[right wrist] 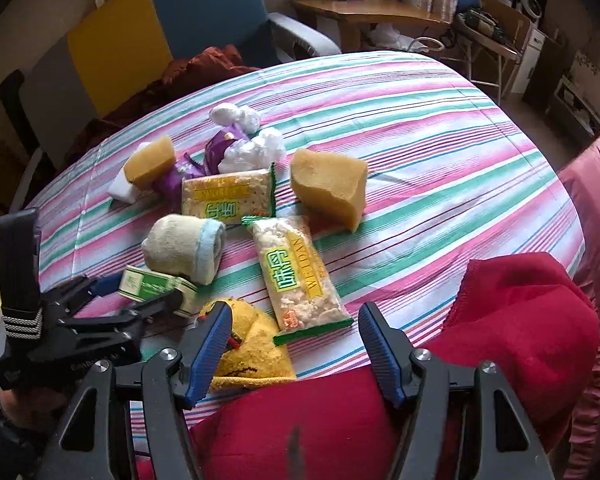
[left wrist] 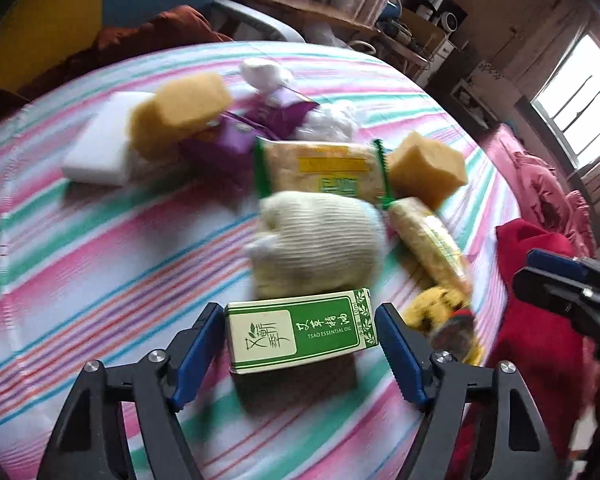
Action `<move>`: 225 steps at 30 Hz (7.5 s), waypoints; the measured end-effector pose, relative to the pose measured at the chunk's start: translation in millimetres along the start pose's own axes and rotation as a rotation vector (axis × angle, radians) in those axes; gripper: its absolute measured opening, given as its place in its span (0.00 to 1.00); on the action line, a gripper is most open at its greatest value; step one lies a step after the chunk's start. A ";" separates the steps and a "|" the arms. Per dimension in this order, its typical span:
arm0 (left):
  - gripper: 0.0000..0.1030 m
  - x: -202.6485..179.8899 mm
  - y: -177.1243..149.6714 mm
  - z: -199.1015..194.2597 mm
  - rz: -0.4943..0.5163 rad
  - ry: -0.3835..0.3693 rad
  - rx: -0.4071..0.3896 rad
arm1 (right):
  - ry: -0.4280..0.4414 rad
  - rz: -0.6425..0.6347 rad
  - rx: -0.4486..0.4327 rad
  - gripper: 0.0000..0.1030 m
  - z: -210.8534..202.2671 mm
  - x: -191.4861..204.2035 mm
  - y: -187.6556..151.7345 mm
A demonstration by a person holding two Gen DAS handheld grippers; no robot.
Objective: Organize objects
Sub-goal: 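Grasp the green-and-white box with the left tool while the right tool grasps the yellow pouch, then carry both items into the gold tray and open both tools, then move both tools back over the remaining items on the cloth, then grasp the knitted sock roll with the left tool while the right tool grasps a WEIDAN packet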
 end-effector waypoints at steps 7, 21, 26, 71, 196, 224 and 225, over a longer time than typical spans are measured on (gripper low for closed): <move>0.75 41.0 -22.7 -36.0 -0.001 0.061 -0.055 | 0.034 -0.224 0.135 0.65 15.0 49.4 -8.5; 0.75 82.5 -63.5 -83.0 -0.088 0.124 -0.128 | -0.125 -0.423 0.340 0.45 64.1 72.5 -32.0; 0.74 77.1 -67.6 -87.7 -0.048 0.156 -0.150 | -0.116 -0.375 0.269 0.35 55.4 70.2 -29.0; 0.74 293.1 -139.0 -335.1 -0.397 0.631 -0.474 | 0.482 -0.584 0.006 0.34 -15.2 421.6 -58.6; 0.92 -26.8 38.9 4.9 0.203 0.154 -0.083 | 0.286 0.453 -0.216 0.71 18.7 -6.1 29.7; 0.67 60.8 -55.9 -58.6 0.024 0.163 -0.178 | -0.075 0.300 0.303 0.71 99.0 14.5 15.1; 0.67 62.1 -58.9 -60.7 0.030 0.170 -0.180 | -0.083 0.282 0.329 0.71 102.8 16.9 13.2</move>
Point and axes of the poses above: each gripper's, at about its wrist camera, not at the fingertips, and z roughly the way its jaws point, x to its left, y to its top, the point moved 6 cm from there along z, roughly the way its jaws point, and after that the axes turned 4 degrees about -x, right-handed, at the moved point
